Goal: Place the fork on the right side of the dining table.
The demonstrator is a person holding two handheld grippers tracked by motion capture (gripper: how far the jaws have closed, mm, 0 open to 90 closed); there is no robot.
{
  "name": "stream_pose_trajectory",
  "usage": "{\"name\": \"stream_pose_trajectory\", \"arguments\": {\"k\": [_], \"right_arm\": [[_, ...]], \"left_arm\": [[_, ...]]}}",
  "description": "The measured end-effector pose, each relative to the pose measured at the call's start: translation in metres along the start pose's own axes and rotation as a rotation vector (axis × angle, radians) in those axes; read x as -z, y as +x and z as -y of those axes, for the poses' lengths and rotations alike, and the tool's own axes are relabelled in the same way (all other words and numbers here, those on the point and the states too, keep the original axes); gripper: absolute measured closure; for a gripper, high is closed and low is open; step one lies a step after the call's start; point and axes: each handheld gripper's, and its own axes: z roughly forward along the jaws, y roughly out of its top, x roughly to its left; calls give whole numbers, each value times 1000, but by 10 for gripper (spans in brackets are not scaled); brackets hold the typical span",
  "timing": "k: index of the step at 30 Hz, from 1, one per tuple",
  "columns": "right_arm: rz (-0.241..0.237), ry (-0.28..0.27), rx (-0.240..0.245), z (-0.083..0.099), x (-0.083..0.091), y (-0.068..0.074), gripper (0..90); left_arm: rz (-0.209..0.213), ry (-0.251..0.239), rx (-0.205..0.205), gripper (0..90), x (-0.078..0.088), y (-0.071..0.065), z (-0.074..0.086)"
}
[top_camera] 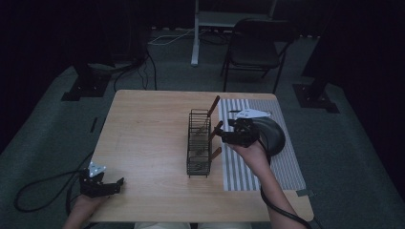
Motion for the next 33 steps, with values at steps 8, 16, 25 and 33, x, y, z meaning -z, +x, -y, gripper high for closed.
{"name": "stream_pose_trajectory", "arguments": {"k": [8,16,25,33], "right_arm": [[23,21,-6,-4,-6,5,425],[33,36,-8,-6,-9,8,501],[3,69,11,-6,-15,12,696],[-57,60,-14,-6,-13,10,739]], "left_arm": [[0,0,-1,0,0,0,0],[0,0,-1,0,0,0,0],[0,1,0,0,0,0,0],[0,0,-1,0,0,0,0]]}}
